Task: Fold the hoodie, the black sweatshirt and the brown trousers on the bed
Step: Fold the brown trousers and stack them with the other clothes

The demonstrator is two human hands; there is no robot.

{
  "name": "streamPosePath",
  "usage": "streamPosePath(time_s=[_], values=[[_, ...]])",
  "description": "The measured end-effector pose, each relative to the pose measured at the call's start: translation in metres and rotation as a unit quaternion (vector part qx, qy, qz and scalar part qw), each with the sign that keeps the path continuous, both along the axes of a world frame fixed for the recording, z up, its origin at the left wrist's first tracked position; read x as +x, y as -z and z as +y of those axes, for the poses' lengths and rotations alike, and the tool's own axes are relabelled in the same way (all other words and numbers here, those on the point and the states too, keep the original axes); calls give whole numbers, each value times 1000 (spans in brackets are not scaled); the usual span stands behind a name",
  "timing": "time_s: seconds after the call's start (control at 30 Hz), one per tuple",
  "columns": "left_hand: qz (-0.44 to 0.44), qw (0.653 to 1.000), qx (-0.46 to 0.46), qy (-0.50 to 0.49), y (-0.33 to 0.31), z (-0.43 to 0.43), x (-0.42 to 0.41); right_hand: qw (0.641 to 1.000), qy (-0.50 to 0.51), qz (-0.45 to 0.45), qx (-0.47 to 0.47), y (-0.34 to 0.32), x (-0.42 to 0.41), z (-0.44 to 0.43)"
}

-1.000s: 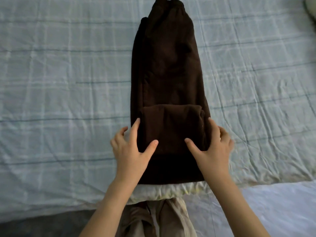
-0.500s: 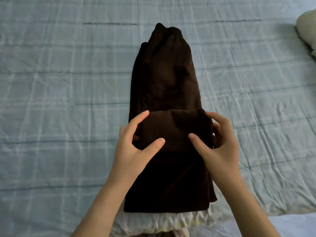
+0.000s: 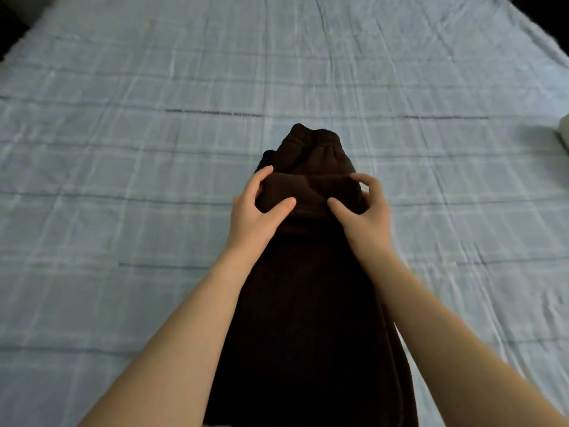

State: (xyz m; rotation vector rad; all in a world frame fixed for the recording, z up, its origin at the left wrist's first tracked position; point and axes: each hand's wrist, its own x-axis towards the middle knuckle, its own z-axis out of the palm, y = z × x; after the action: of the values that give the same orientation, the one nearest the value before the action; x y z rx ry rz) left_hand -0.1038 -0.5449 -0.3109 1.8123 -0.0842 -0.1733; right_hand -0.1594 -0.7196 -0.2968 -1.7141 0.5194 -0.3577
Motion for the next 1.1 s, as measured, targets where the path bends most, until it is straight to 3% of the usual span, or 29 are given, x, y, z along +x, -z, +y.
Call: streamPosePath(time_s=[0.13, 0.23, 0.3, 0.33, 0.4, 0.47, 0.53, 0.57, 0.6, 0.67, 0.83, 1.0, 1.1], values=[[-19, 999, 44, 3, 20, -10, 0, 1000, 12, 7, 1, 29, -9, -6], [17, 1000, 3, 8, 5, -8, 10, 999, -19, 16, 46, 11, 1, -21], [46, 993, -112, 3, -11, -4, 22, 976, 3, 5, 217, -8, 14, -37], [68, 985, -161, 5, -16, -3, 28, 945, 21, -19, 326, -16, 20, -43], [86, 982, -164, 22, -22, -6, 35, 905, 48, -50, 420, -20, 29, -47], [31, 998, -32, 35, -18, -17, 36, 948, 28, -23, 316, -19, 35, -35], [-79, 978, 191, 36, -5, -27, 36, 998, -42, 6, 43, -6, 37, -20], [-131, 946, 294, 40, 5, -30, 35, 989, -86, 17, -118, 6, 37, -15], [-158, 917, 363, 53, 14, -32, 34, 956, -120, 34, -264, 18, 37, -11], [-161, 885, 429, 87, 26, -33, 32, 884, -164, 86, -429, 36, 34, -5], [-162, 844, 499, 111, 14, -31, 29, 861, -160, 152, -458, 25, 31, 4], [-256, 836, 472, 113, 17, 0, -54, 906, -82, 188, -370, 18, -63, 27], [-214, 825, 491, 178, 50, 6, -77, 880, -115, 264, -377, 46, -93, 39]])
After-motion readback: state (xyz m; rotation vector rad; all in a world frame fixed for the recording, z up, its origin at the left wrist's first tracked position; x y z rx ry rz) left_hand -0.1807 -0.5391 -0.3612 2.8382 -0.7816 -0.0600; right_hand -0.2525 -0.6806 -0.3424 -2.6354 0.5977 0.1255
